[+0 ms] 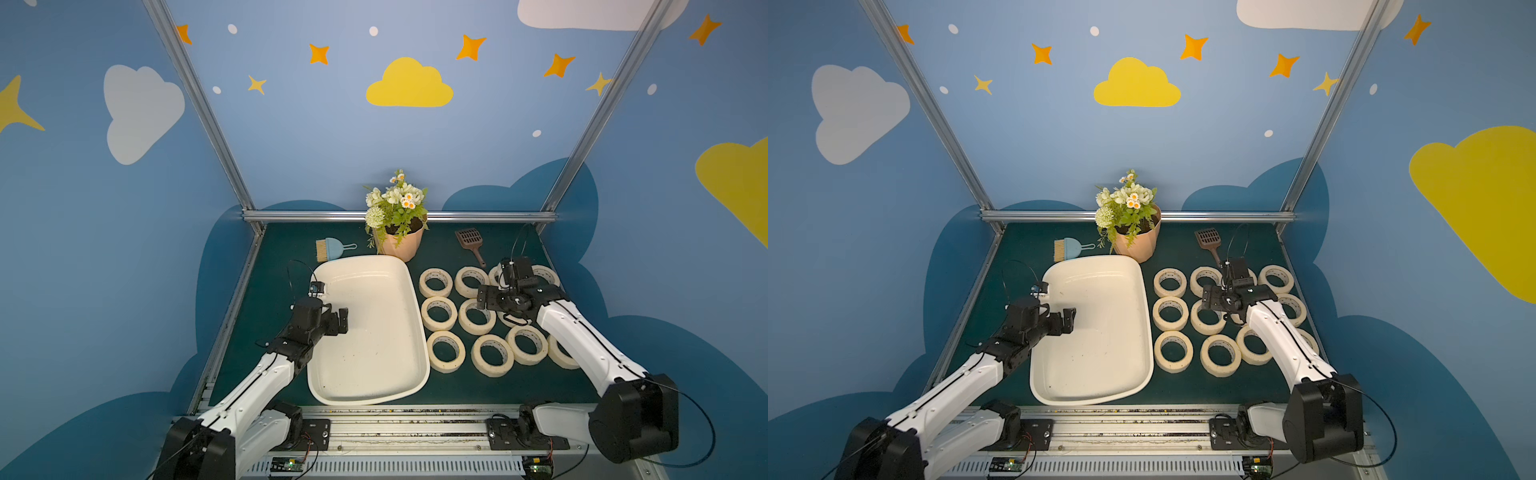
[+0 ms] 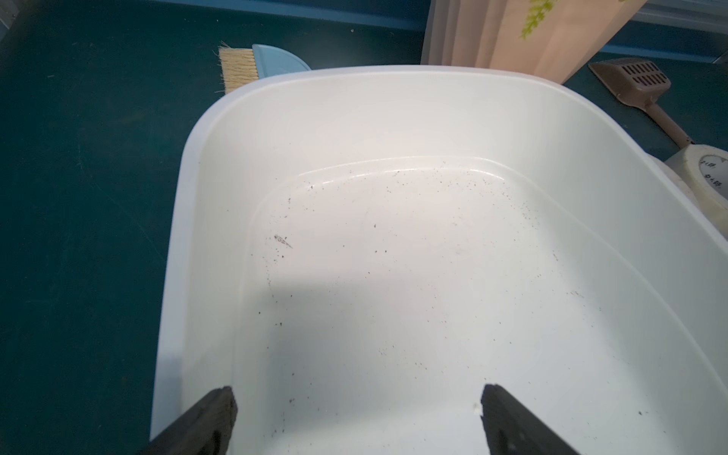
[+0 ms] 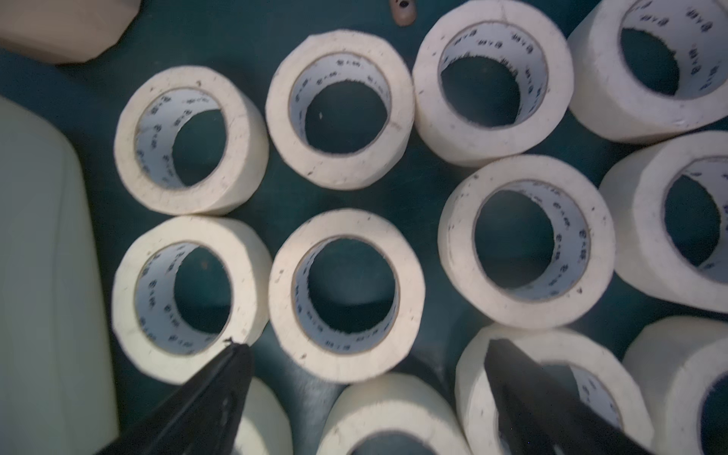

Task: Take out the art tape in the storage box
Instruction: Reset both arms

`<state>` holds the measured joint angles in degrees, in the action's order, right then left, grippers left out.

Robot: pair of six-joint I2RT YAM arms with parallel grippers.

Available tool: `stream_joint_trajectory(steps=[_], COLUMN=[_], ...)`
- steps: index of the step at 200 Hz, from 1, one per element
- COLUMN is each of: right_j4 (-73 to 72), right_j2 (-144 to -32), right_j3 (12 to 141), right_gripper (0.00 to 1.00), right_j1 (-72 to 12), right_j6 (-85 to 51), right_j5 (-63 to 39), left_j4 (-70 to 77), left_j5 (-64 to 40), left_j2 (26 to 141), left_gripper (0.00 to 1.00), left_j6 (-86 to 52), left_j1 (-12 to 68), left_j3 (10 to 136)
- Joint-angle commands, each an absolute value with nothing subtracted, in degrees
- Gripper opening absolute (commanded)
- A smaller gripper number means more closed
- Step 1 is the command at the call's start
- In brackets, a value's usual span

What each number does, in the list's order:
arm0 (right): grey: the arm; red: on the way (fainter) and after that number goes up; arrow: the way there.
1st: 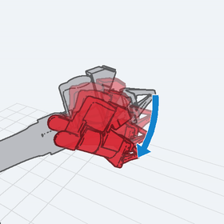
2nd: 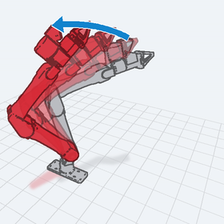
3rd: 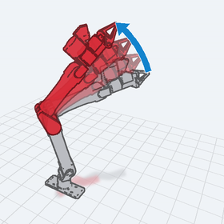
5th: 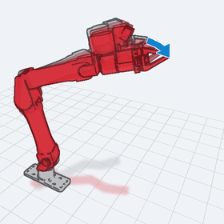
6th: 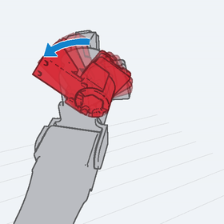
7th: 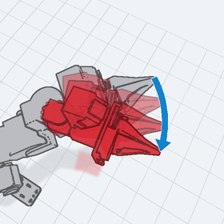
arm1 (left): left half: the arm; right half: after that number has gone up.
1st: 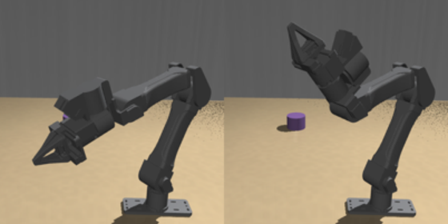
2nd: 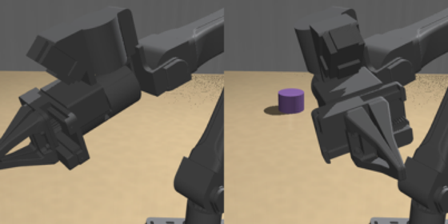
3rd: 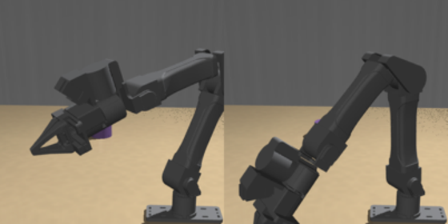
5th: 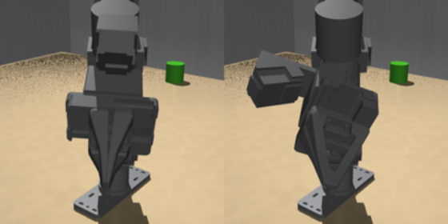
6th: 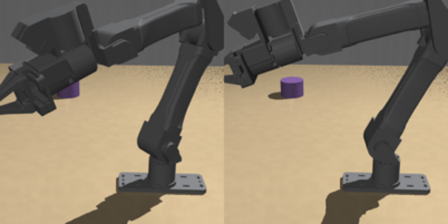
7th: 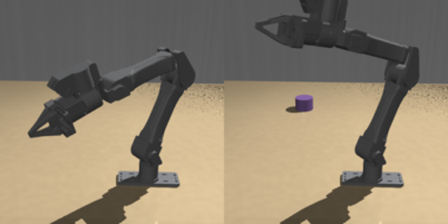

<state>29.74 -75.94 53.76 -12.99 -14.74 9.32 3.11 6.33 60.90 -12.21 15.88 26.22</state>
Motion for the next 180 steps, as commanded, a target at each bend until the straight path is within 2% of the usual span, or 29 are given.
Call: stream_joint_trajectory(steps=[1,31,68,109,135,149,165,180], right_j4=[16.0,12.8,-3.8,-14.6,-14.9,-22.3,-33.1,-50.8], right_j2=[-80.8,-86.2,-87.8,-89.2,-88.0,-85.1,-82.2,-86.9], right_j3=[51.3,51.8,44.4,41.9,40.6,34.2,26.3,21.1], right_gripper=[0.98,0.98,0.98,0.98,0.98,0.98,0.98,0.99], right_j1=[-11.0,-8.8,-5.8,-4.6,-4.5,-4.8,-4.6,-4.7], right_j6=[-11.2,-6.2,-4.7,-0.8,-0.3,-0.6,-1.0,-3.3], right_j5=[12.8,14.2,13.9,12.1,10.9,12.4,12.5,15.0], left_j4=[9.9,8.8,10.5,14.7,20.6,18.3,18.5,22.3], left_j5=[0.2,-0.1,-0.3,-2.7,-2.8,-7.0,-7.4,-4.9], left_j2=[65.7,70.3,73.4,75.6,77.7,78.5,77.4,76.3], left_gripper=[1.0,1.0,1.0,1.0,1.0,1.0,1.0,1.0], left_j6=[-10.1,-9.0,-5.9,-3.3,-1.6,-2.0,-0.1,1.8], left_j1=[15.3,14.9,13.1,6.9,3.8,1.9,1.6,1.2], left_j3=[30.5,33.9,35.7,35.9,34.0,35.1,34.2,31.0])
